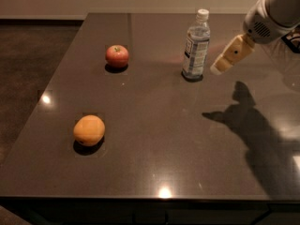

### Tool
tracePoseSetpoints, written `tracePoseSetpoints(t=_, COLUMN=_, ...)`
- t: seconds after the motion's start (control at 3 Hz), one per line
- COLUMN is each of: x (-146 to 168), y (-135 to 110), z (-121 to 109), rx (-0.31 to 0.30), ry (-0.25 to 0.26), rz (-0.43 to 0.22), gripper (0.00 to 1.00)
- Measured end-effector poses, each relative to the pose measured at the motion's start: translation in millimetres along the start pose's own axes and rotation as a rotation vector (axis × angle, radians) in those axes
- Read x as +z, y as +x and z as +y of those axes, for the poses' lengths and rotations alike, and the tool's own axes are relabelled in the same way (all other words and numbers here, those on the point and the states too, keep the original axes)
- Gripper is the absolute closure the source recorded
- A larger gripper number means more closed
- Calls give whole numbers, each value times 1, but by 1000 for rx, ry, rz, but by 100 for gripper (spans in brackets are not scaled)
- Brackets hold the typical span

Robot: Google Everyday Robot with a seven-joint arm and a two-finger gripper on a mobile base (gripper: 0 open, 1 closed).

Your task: Knock blue plastic bottle over

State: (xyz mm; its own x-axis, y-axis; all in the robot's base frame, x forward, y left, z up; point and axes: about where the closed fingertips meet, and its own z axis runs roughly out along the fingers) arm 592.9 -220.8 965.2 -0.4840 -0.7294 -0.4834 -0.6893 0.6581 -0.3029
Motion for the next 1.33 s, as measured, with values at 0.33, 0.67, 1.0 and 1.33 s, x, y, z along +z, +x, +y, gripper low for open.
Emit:
tracePoseSetpoints(t=0.33, x=27, y=-18, z=-17, rx=107, ry=15, rz=-73, gripper=0)
tracePoseSetpoints(t=0.67, x=49, y=-32, z=-25, rx=181, ry=1, rz=-132, gripper=0)
tracePoseSetpoints(t=1.0, x=67, y=-50, z=-25, rx=226, ry=-28, rz=-188, gripper=0)
tracePoseSetpoints(t=1.33, x=81, y=-63, z=-22, rx=245, ry=-59, rz=-224, gripper=0)
